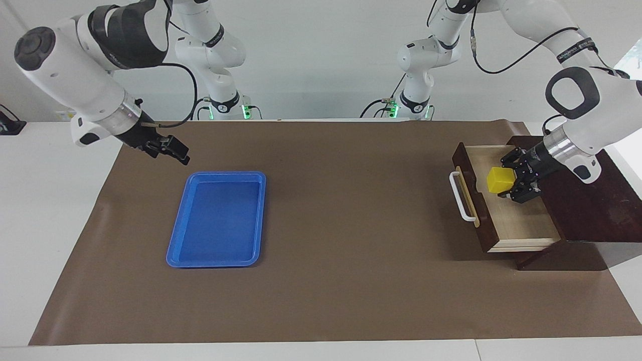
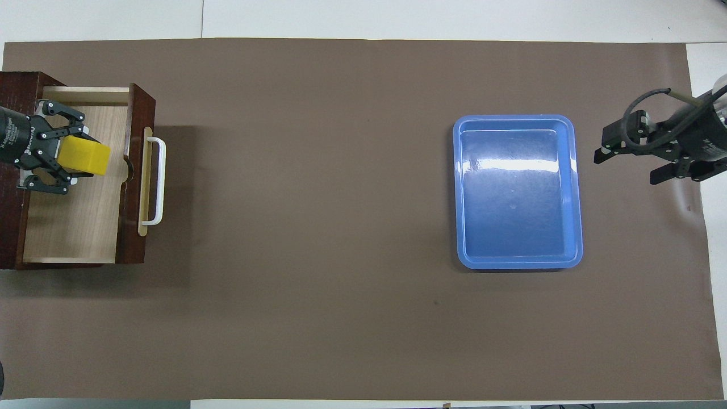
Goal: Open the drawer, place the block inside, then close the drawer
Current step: 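Lower the cube into the drawer with the left gripper and open it, then push the drawer shut toward the cabinet with the left gripper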
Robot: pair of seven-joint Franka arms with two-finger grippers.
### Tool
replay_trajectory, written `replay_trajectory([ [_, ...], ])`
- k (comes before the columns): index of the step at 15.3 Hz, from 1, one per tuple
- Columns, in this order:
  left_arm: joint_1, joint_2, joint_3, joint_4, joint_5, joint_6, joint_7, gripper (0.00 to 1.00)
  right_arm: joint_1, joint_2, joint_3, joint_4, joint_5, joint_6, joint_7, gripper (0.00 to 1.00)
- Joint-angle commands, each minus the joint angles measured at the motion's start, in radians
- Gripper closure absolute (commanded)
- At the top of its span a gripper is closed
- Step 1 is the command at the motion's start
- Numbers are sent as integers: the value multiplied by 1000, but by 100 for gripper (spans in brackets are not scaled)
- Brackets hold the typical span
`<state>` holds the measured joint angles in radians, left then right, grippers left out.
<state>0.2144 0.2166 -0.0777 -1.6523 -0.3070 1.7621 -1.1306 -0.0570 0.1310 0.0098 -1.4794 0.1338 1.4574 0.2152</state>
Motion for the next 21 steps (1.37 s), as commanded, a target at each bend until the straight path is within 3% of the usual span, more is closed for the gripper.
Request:
replay_trajectory([
  [1, 14, -62, -4, -128, 11, 95, 37, 100, -1, -85, 10, -28, -77, -11, -181, 0],
  [6, 22, -126, -5, -279, 57, 194, 83, 100, -3, -163, 12, -123, -126, 12, -381, 0],
  [7, 22, -134, -5, -296, 60, 203, 92, 82, -3, -178, 12, -160, -135, 39, -392, 0],
  [8, 20, -135, -5, -300, 60, 212, 95, 43, -3, -186, 12, -189, -134, 61, -390, 0],
  [9, 13, -135, -5, -300, 62, 214, 92, 15, -3, -191, 12, -209, -132, 79, -387, 0],
  [10, 5, -135, -4, -300, 65, 212, 91, 0, -3, -192, 12, -211, -132, 86, -378, 0],
  [12, 2, -126, -5, -275, 127, 200, 80, 0, -12, -185, 10, -197, -122, 70, -332, 0],
  [15, -50, -89, -7, -131, 192, 87, -12, 0, -14, -160, 10, -141, -121, 18, -327, 0],
  [17, -174, -53, -8, -46, 274, 51, -208, 0, -14, -162, 12, -145, -137, 15, -327, 0],
  [19, -278, -52, -8, -53, 357, 60, -343, 0, -14, -165, 12, -159, -144, 17, -327, 0],
  [21, -305, -52, -8, -75, 370, 77, -454, 0, -14, -168, 12, -165, -160, 17, -330, 0],
])
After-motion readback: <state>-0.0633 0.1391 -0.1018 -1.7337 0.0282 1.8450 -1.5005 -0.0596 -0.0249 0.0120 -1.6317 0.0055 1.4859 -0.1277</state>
